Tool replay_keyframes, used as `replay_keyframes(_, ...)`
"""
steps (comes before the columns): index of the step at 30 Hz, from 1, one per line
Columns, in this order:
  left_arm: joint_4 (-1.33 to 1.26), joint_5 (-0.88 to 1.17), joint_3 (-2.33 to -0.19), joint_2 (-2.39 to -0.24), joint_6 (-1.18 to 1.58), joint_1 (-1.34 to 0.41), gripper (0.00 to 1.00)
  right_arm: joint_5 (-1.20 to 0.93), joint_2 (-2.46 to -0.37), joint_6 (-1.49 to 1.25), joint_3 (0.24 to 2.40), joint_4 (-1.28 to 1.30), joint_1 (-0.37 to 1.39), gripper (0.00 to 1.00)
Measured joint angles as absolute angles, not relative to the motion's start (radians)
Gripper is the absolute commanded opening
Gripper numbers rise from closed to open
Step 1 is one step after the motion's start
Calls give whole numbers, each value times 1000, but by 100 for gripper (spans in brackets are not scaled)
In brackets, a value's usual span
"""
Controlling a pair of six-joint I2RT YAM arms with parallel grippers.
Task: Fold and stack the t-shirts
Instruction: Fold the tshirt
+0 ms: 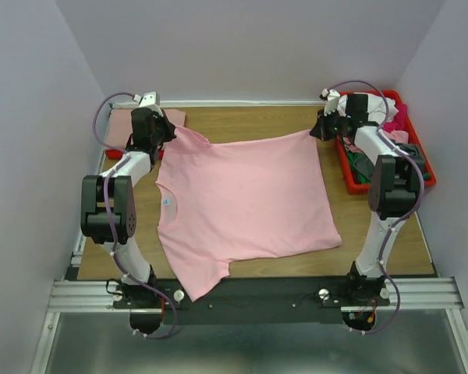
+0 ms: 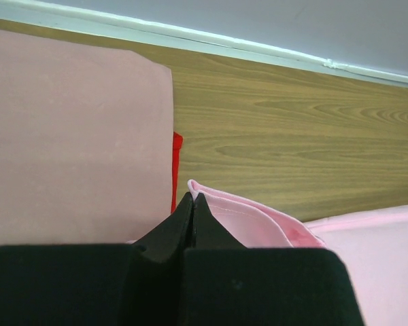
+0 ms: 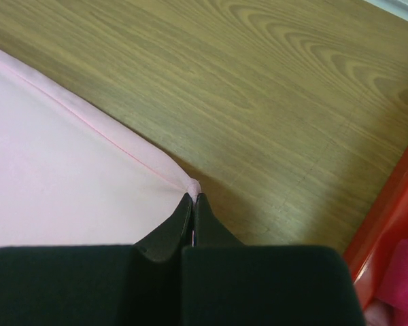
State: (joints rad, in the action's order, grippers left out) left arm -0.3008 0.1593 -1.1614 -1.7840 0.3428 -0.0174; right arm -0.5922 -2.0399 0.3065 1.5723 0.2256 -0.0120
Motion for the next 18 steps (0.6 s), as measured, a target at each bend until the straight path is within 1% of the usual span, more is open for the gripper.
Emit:
replay_keyframes(5,-301,189,-1142,-1768,330,-15,0,-592,-2048,304,1571,226,-12,0)
replay_keyframes(18,-301,255,-1053,-1626,323,-14,0,-580,-2048,305,1534,225,-12,0)
